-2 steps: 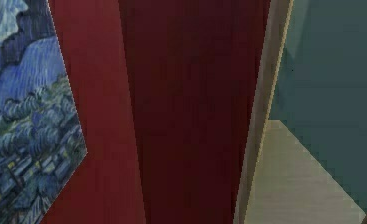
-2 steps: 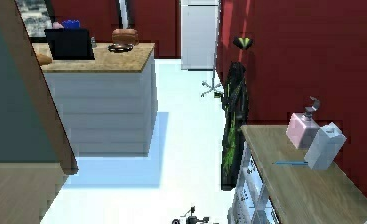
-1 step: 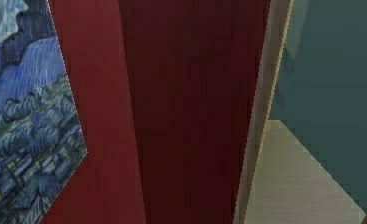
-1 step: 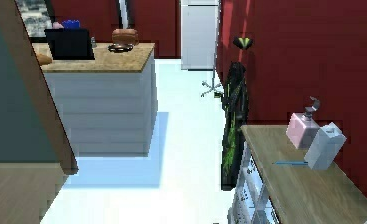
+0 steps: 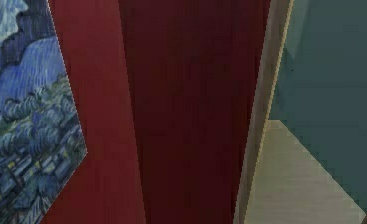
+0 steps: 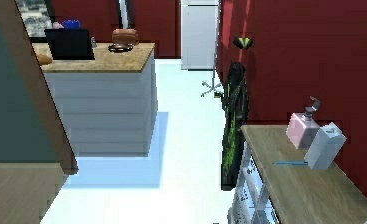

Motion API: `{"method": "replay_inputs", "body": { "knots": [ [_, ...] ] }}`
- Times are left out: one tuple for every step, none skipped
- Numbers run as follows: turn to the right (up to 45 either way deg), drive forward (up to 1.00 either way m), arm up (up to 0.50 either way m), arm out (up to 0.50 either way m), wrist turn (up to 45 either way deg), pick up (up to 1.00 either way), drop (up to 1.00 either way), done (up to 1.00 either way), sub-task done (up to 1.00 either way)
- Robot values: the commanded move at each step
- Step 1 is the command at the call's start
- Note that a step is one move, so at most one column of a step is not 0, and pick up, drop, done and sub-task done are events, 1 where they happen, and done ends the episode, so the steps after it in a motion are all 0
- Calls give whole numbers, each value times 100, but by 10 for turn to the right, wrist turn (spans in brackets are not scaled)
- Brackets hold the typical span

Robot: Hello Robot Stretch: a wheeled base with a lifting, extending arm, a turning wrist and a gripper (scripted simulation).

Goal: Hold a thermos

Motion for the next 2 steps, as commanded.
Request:
{"method": "replay_inputs", "body": {
  "knots": [
    [0,0,10,0,0,0,0,0,0],
    [0,0,0,0,0,0,0,100,0]
  ]
}}
